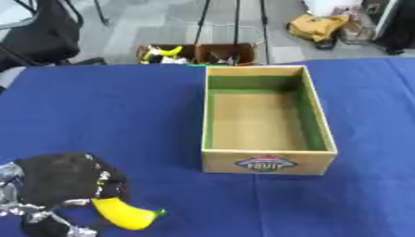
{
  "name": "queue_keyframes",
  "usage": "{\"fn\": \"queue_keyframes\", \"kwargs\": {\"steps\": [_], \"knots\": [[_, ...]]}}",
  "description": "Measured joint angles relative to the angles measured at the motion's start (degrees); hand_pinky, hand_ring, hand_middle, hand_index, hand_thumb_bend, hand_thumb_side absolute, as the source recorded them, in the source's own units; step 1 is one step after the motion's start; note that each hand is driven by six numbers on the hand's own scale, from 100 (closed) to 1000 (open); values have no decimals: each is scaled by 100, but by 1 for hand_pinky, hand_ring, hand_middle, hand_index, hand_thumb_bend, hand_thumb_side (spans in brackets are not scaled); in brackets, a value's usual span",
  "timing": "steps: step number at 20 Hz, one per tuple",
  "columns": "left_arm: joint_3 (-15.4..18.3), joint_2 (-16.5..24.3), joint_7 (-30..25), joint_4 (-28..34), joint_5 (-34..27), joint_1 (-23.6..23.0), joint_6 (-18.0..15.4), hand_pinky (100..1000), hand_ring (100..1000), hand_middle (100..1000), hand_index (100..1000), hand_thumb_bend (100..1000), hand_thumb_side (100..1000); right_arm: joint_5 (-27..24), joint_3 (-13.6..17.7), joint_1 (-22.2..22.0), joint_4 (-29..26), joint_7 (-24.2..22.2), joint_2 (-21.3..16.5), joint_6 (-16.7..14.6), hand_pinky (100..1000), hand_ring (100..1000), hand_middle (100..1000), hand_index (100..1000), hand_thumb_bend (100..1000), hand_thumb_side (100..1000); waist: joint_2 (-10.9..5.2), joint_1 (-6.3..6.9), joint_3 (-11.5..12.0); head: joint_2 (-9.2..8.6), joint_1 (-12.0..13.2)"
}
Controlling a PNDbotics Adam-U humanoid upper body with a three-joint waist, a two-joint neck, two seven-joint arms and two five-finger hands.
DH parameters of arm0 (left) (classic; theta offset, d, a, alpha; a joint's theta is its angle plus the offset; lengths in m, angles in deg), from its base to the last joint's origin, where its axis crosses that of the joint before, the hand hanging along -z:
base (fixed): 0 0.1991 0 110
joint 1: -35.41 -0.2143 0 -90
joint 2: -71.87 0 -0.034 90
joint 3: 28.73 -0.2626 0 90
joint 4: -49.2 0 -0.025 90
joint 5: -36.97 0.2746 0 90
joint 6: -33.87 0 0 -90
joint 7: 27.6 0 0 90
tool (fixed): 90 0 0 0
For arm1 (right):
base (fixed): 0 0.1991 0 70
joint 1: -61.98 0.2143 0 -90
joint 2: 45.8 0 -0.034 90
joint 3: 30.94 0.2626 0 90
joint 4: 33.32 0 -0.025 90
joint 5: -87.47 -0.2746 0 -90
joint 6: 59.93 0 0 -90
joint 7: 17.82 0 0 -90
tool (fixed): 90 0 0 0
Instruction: Pick up objects on the table and place them in the box.
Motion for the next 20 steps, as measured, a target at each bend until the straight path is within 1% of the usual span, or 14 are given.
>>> {"fn": "queue_keyframes", "kwargs": {"steps": [4,9,11,15,20], "knots": [[-39,-45,-41,0,90,-24,95,639,767,813,889,156,577,0,0,0,0,-8,0,-8,395,510,434,771,100,932,10,-3,-17,-4,9],[-90,-98,-293,-54,70,-37,193,653,779,836,911,207,597,0,0,0,1,-15,0,-14,396,510,434,771,100,930,35,-3,-31,-46,23],[-106,-113,-413,-99,51,-36,205,654,781,837,911,208,596,0,0,0,1,-19,0,-17,396,510,434,771,100,929,36,-3,-32,-48,24],[-106,-144,-555,-149,43,-24,223,654,777,820,895,195,592,0,0,0,1,-22,0,-16,396,510,434,771,100,928,37,0,-32,-50,24],[-126,-194,-534,-218,179,5,205,647,765,776,860,177,584,0,1,-1,1,-24,0,-16,396,510,433,771,100,927,40,3,-38,-52,25]]}}
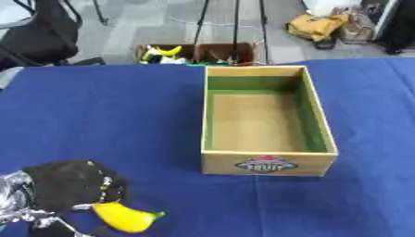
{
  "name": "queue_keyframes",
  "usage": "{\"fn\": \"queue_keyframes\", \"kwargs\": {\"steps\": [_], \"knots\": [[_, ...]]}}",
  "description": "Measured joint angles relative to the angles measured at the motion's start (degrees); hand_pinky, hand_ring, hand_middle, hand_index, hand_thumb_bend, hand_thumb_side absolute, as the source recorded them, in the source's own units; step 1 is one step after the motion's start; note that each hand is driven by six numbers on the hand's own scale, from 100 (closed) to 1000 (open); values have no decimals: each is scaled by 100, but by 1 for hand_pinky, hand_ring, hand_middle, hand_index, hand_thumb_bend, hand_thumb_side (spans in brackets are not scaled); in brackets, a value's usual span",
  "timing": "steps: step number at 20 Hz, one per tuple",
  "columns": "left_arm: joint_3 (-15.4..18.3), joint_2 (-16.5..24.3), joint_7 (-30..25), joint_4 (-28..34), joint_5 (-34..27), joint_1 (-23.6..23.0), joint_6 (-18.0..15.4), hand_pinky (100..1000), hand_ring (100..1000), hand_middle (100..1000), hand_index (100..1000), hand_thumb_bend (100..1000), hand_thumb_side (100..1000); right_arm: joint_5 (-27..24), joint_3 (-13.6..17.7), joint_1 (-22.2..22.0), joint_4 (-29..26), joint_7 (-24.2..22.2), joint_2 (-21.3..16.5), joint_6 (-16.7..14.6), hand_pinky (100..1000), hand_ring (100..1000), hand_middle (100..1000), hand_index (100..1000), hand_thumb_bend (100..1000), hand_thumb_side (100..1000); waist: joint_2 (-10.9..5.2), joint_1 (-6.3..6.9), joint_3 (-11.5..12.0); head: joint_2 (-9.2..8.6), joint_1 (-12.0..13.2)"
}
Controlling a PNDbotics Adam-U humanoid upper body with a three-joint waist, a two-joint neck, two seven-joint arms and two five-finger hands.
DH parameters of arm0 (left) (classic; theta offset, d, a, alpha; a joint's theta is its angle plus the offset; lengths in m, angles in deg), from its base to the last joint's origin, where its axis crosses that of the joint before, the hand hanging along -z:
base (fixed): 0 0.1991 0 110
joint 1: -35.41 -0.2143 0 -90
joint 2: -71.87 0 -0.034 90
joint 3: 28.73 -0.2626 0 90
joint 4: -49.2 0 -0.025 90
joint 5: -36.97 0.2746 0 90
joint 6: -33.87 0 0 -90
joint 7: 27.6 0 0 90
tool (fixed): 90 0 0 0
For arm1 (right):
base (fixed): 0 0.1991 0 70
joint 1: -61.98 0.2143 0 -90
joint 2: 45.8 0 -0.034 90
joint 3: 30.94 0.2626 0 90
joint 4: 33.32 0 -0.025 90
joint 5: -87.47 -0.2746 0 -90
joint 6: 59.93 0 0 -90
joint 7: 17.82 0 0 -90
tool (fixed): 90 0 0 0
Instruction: Pick up objects on the table and place them in the box.
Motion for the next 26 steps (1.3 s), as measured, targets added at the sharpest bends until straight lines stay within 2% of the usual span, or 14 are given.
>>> {"fn": "queue_keyframes", "kwargs": {"steps": [12,22,26], "knots": [[-175,-112,434,-303,699,44,-212,648,760,783,858,203,571,0,2,-1,0,-4,0,-1,396,510,433,771,100,924,23,-2,-3,-38,5],[-227,-221,606,-596,876,112,-301,641,755,769,851,197,573,0,2,0,0,-14,1,6,397,510,433,771,100,922,23,-1,-3,-44,6],[-226,-271,680,-679,915,150,-300,628,744,747,837,157,570,0,2,0,0,-18,1,8,397,510,433,771,100,924,22,-1,-3,-48,7]]}}
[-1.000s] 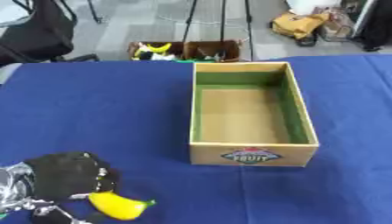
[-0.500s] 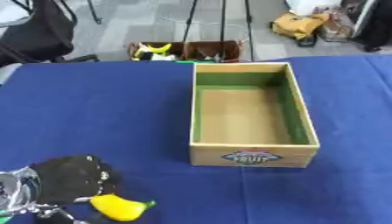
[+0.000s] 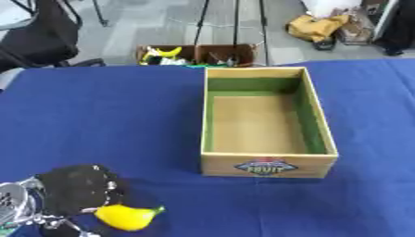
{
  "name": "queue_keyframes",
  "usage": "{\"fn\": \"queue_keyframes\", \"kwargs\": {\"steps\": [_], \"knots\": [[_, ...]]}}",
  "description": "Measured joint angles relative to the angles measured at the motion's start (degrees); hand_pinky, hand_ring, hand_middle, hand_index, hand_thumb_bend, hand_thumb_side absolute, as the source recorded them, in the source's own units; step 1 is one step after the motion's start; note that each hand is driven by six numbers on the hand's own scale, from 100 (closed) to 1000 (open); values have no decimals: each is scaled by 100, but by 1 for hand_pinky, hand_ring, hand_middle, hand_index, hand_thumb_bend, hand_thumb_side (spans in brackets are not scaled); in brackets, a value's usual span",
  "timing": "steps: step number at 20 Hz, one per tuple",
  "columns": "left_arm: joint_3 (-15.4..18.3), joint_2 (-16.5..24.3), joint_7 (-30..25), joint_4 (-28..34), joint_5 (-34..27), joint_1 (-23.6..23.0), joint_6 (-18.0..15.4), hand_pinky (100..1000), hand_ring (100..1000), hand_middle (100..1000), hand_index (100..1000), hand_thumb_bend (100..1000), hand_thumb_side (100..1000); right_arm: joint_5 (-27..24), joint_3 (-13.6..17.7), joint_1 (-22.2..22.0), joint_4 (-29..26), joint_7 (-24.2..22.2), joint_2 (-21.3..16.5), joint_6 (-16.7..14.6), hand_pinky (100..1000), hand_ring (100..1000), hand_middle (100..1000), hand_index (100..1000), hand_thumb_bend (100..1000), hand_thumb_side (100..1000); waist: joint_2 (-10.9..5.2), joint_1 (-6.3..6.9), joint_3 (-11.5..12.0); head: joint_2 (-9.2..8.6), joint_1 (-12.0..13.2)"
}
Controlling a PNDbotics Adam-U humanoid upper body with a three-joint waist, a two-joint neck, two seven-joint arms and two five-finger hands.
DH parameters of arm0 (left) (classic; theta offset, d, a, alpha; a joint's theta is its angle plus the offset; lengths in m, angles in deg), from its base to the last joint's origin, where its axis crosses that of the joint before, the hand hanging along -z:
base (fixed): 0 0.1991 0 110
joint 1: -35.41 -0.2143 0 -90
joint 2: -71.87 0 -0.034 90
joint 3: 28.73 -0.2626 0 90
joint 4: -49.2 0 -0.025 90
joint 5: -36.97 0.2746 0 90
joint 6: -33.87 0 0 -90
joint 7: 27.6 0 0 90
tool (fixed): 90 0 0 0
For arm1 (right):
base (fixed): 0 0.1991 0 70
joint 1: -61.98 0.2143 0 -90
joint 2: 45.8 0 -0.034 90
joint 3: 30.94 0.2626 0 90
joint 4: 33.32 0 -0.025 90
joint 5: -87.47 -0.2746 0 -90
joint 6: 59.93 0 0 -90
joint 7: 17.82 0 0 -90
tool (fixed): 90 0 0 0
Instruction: Pick up objects on the table and place them in the box.
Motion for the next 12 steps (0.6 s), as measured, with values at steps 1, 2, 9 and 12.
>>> {"fn": "queue_keyframes", "kwargs": {"steps": [1,2,9,12], "knots": [[1,-17,32,-18,8,1,6,622,738,738,829,140,568,0,0,0,0,-1,0,-1,397,510,433,771,100,923,-1,0,0,-2,0],[2,-28,65,-27,17,1,12,616,732,731,823,124,564,0,0,0,0,-2,0,-2,397,510,433,771,100,923,-3,0,0,-2,0],[1,-34,299,-96,86,-5,84,574,687,688,776,100,550,0,0,0,0,-20,1,-5,397,510,433,772,100,923,-3,-3,0,-6,0],[1,-34,337,-98,87,-9,93,564,676,670,759,100,547,0,0,-1,1,-24,1,-6,397,510,433,772,100,922,-3,-3,0,-7,0]]}}
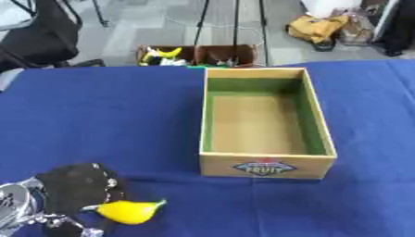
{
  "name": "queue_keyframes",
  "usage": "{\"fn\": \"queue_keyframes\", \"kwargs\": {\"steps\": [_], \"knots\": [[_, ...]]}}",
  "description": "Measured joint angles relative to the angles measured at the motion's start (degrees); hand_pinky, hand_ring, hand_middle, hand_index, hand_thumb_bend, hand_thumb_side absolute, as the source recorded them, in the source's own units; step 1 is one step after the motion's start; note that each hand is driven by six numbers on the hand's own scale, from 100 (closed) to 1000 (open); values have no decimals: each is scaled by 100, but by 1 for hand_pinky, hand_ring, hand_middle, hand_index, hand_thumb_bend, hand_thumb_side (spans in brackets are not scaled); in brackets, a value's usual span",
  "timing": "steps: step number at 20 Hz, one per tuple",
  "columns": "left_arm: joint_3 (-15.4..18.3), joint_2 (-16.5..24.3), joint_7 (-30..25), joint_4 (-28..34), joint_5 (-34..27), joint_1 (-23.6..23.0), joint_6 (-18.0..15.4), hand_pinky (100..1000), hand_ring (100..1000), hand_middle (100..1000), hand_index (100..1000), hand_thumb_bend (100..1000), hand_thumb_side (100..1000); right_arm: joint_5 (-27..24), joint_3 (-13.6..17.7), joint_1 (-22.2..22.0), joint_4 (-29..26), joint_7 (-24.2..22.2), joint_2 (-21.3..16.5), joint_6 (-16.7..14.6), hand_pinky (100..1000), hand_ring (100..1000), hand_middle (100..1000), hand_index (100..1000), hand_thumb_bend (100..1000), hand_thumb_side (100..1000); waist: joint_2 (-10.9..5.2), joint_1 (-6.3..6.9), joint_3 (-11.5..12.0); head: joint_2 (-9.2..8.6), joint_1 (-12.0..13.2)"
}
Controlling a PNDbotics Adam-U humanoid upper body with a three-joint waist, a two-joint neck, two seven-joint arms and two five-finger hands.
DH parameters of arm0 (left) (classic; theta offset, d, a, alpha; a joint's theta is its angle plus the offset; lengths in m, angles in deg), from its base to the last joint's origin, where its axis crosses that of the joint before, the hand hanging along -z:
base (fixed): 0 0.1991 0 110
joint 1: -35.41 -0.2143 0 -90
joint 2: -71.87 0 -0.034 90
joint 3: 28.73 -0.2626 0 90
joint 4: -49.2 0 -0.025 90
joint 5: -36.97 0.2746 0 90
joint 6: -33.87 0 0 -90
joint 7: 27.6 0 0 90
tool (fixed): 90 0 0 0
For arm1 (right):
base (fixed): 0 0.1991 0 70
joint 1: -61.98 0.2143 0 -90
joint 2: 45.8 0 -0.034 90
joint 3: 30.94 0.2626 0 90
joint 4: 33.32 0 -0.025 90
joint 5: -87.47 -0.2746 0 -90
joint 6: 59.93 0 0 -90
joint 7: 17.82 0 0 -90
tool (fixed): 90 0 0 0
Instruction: Pick up objects on the table and place them in the box.
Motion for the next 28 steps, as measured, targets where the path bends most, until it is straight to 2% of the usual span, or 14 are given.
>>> {"fn": "queue_keyframes", "kwargs": {"steps": [17,28], "knots": [[6,139,-106,263,-236,-109,77,534,645,608,705,100,541,0,1,-11,2,-7,0,0,398,510,433,773,100,921,-2,18,-1,-9,0],[192,208,-5,545,-231,-158,236,531,639,576,675,100,532,0,2,-33,4,-9,0,-1,398,510,432,773,100,919,-2,21,0,-9,0]]}}
